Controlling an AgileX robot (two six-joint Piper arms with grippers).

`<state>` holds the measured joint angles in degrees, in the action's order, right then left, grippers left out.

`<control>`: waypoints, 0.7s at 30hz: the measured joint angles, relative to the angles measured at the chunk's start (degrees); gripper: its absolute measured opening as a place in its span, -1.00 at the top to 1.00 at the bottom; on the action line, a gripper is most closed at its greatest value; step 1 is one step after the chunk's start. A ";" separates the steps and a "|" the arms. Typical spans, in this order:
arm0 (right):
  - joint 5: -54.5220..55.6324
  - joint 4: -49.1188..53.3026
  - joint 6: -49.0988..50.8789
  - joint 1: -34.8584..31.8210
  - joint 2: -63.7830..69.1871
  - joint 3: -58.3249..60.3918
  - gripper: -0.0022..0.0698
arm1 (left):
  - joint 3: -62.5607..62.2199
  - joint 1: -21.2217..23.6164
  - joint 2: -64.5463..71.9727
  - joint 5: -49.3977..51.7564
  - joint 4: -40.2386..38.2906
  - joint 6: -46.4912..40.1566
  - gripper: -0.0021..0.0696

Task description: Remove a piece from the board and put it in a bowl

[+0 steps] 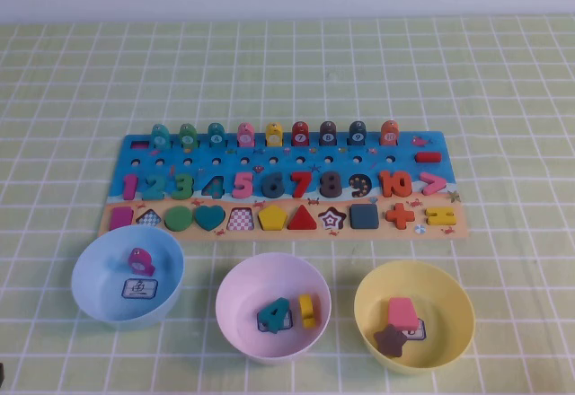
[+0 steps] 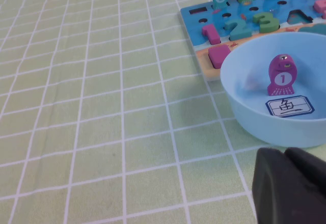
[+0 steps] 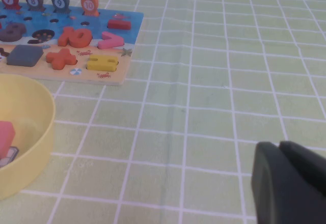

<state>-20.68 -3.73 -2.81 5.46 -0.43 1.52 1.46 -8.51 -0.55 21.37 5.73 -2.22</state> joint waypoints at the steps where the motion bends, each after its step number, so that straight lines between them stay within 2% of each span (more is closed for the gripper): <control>1: 0.00 0.00 0.00 0.00 0.00 0.00 0.99 | 0.00 0.00 0.00 0.00 0.00 0.00 0.96; 17: 0.00 0.00 0.00 0.00 0.00 0.00 0.99 | 0.00 0.00 0.00 0.00 1.67 0.00 0.96; 21: 0.00 0.00 0.00 0.00 0.00 0.00 0.99 | 0.00 0.00 0.00 -1.95 -3.56 2.70 0.96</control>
<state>-20.68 -3.73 -2.81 5.46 -0.43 1.52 1.46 -8.51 -0.55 19.42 2.17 0.47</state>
